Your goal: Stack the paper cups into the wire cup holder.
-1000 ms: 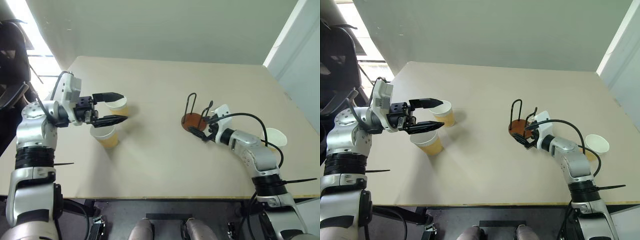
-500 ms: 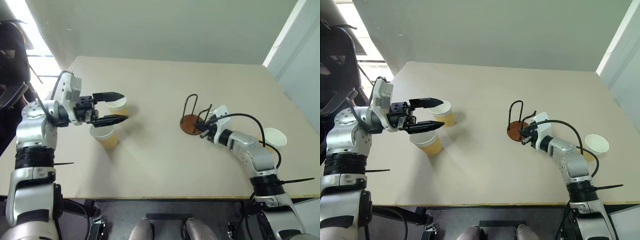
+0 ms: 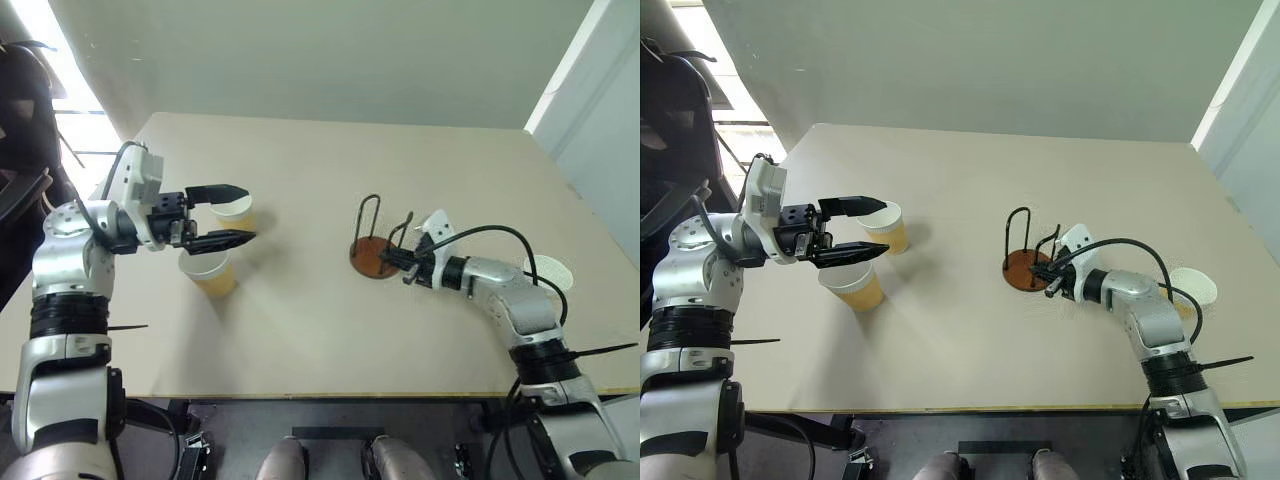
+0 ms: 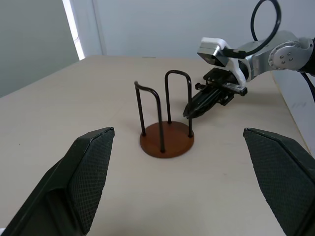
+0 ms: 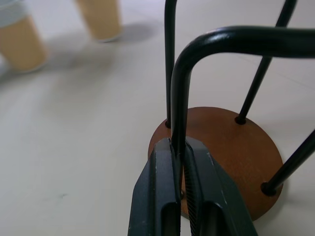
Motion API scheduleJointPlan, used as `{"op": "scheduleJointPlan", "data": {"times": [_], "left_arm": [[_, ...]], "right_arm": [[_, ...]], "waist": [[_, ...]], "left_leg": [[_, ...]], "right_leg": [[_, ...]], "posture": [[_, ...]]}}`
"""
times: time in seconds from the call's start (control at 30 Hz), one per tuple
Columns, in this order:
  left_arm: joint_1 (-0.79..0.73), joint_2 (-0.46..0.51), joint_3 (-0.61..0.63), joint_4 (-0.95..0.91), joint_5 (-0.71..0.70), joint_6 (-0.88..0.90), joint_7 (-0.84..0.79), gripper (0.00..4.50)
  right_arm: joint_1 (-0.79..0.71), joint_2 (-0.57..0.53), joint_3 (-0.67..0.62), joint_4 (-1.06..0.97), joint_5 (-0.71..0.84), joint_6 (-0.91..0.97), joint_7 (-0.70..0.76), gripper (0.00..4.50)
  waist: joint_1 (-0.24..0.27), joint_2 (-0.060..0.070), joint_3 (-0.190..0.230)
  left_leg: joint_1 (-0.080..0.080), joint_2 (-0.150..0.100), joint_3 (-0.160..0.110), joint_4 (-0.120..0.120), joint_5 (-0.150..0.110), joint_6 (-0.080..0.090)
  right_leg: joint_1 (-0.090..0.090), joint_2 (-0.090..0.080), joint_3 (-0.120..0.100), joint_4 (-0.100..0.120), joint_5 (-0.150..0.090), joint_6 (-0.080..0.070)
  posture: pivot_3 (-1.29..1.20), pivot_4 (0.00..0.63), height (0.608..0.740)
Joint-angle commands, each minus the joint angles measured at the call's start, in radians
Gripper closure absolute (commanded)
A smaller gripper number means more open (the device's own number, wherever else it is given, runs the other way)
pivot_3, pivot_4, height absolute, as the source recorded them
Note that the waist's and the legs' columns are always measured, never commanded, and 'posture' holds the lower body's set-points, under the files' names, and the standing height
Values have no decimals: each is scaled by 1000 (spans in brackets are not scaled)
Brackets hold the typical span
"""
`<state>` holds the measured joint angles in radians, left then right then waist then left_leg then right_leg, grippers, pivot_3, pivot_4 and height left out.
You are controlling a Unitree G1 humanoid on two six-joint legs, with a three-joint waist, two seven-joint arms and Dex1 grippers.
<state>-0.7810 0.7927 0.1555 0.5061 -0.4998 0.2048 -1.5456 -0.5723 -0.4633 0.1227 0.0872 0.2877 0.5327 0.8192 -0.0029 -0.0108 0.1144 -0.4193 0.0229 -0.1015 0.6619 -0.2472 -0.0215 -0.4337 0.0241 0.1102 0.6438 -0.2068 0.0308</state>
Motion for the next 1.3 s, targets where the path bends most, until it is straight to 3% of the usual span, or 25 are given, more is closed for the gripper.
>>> {"op": "scheduleJointPlan", "data": {"times": [0.03, 0.6, 1.03, 1.3], "left_arm": [[-14, 10, 20, -24, -13, 1, -9, 0], [-19, 22, 19, -21, -11, 7, -18, 0], [-25, 22, 16, -20, -8, 10, -17, 0], [-19, 26, 19, -28, -11, 16, -16, 0]], "right_arm": [[-31, -16, 30, -8, -4, -54, 87, 4454], [-47, -123, 150, 21, -70, -174, 379, 4454], [-161, -96, 145, 212, -136, -266, 408, 4454], [-146, -96, 151, 188, -136, -260, 433, 4454]], "waist": [[0, 0, 0], [1, 0, 0], [0, 0, 0], [0, 0, 0]], "left_leg": [[0, 0, 0, 0, 0, 0], [0, 0, 0, 1, 0, 0], [0, 0, 0, 1, 1, 1], [0, 0, 0, 1, 1, 1]], "right_leg": [[0, 0, 0, 0, 0, 0], [0, 0, 0, 0, 0, 0], [0, 0, 0, 0, 2, -3], [0, 0, 0, 0, 2, -3]], "posture": [[0, 150, 740], [0, 150, 740], [0, 150, 740], [0, 150, 740]]}}
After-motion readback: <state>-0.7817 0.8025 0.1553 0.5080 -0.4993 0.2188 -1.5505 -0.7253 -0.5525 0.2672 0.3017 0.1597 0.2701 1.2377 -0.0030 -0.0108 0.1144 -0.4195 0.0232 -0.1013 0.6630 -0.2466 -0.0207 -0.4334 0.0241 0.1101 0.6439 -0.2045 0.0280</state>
